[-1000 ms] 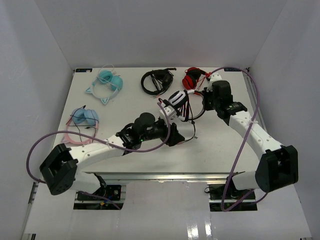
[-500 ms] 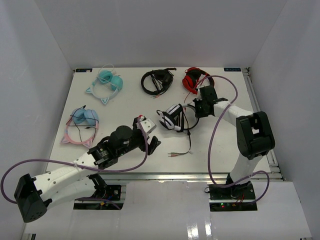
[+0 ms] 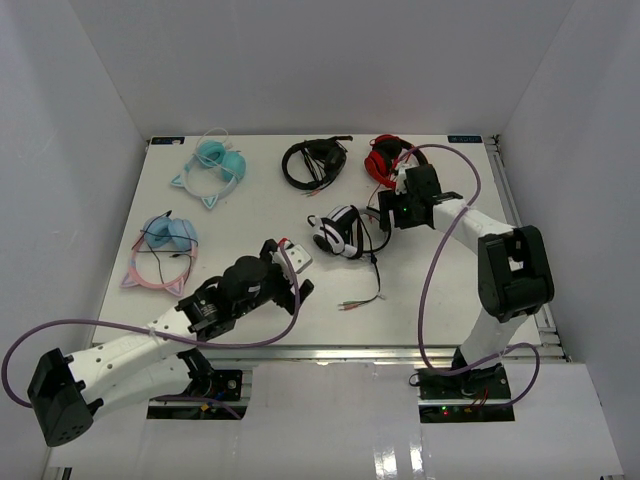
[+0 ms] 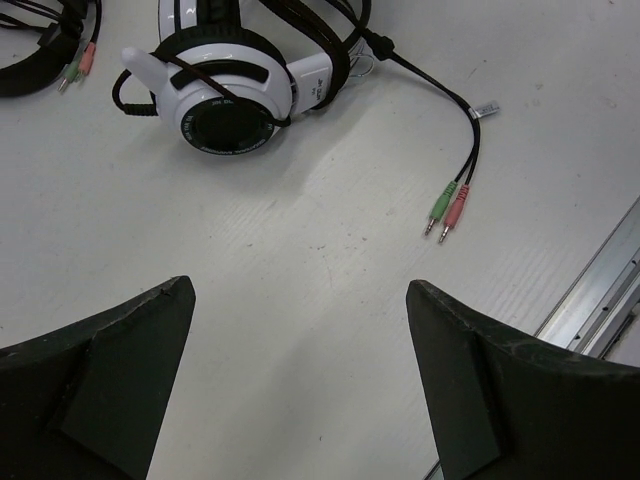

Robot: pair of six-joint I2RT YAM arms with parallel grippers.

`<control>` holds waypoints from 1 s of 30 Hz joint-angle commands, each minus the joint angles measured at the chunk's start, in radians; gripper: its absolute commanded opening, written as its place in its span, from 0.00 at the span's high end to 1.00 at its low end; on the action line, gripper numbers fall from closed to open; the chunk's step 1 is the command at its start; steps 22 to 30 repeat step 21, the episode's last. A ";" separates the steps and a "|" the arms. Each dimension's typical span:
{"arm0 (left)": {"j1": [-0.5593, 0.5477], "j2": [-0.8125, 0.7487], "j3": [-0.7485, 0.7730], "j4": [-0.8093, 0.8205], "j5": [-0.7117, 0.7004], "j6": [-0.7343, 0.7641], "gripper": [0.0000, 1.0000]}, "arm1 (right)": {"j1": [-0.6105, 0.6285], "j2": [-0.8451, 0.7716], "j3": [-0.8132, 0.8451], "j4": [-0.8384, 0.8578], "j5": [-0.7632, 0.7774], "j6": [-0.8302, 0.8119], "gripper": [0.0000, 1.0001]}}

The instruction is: Wrap the headphones

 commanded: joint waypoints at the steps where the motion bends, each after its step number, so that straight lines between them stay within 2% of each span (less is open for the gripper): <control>1: 0.000 -0.073 0.006 -0.016 0.003 0.005 0.02 | -0.038 -0.234 -0.032 -0.028 0.030 -0.170 0.03; 3: 0.000 -0.105 0.002 -0.022 0.013 0.002 0.02 | -0.038 -0.357 -0.067 -0.051 0.046 -0.206 0.10; 8: -0.002 -0.165 0.000 -0.024 0.005 -0.007 0.02 | -0.038 -0.647 -0.216 -0.067 0.183 -0.192 0.10; 13: -0.004 -0.206 -0.014 -0.023 0.009 -0.023 0.02 | -0.083 -0.925 -0.419 -0.016 0.162 -0.166 0.10; 18: -0.005 -0.220 -0.022 -0.036 -0.017 -0.028 0.02 | -0.122 -0.975 -0.433 -0.043 0.175 -0.151 0.10; 30: -0.005 -0.230 -0.027 -0.039 -0.027 -0.033 0.02 | -0.133 -0.971 -0.421 -0.040 0.178 -0.181 0.10</control>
